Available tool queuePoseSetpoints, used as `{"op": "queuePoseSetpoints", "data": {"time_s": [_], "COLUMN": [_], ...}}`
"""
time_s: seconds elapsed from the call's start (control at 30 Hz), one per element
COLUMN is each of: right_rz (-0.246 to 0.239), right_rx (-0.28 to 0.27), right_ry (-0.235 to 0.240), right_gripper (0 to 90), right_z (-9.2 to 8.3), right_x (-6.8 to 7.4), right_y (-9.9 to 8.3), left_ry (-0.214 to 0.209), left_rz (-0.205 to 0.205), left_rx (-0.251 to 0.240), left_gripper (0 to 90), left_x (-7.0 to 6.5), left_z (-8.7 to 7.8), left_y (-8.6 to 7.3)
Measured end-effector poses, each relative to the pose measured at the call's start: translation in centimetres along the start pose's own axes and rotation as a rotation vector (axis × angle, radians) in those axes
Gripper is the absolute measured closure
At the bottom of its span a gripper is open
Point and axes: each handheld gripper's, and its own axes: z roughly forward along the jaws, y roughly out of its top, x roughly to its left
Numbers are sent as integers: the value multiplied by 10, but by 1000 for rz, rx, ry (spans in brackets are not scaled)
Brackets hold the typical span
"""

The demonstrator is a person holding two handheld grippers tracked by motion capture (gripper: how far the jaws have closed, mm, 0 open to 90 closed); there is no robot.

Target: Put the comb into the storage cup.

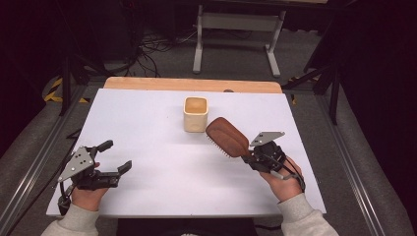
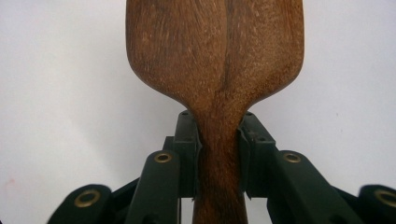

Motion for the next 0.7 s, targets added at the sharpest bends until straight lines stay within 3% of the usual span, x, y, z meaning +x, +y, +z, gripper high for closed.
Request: {"op": "queuePoseSetpoints", "data": {"time_s": [0.03,0.17,0.4,0.7], "right_rz": [-6,-24,-74,-97], "right_rx": [-34,-70,-201,-275], "right_ry": [-1,-4,5,27], "right_gripper": [726,726,726,726], "right_z": [-1,-2,-7,-3], "right_x": [2,4,9,16], "right_y": [2,4,9,12], "left_ry": [-1,-2,-6,-5], "left_rz": [1,-5,-7,-10], "left_rx": [2,-1,3,9], "left_gripper": [78,72,71,67], "left_x": [0,0,0,0], "left_z": [0,1,2,2], "left_y": [0,-1,-1,-1]}}
